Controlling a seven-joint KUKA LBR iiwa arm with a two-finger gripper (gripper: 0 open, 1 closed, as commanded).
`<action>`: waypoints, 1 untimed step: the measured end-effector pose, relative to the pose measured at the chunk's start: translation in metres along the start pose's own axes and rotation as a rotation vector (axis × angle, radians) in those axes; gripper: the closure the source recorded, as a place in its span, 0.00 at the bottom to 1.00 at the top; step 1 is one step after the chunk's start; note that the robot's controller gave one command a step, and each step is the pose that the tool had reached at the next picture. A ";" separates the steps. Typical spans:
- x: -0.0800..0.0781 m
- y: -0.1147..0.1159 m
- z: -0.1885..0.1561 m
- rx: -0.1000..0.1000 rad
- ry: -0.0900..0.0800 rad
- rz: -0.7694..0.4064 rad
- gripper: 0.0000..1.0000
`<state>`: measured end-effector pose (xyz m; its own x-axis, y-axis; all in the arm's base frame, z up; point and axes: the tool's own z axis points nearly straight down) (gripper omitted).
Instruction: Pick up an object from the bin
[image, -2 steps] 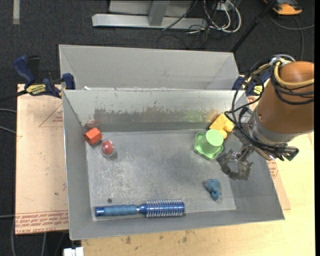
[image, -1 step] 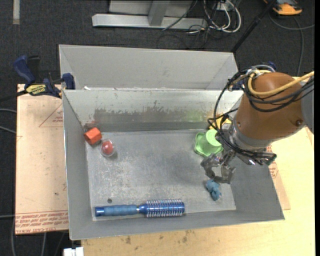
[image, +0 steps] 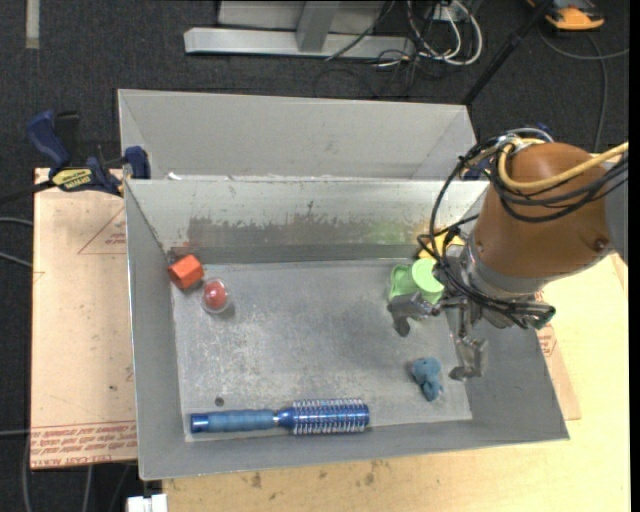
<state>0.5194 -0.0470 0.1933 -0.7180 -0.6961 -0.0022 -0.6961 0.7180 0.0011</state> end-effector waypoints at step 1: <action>0.046 -0.029 0.117 -0.005 0.006 0.065 0.00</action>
Offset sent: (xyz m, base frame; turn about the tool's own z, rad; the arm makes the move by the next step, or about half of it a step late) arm -0.0099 -0.0521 -0.1122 0.0597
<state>0.5072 -0.0996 0.0766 -0.7619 -0.6476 0.0043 -0.6476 0.7620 0.0064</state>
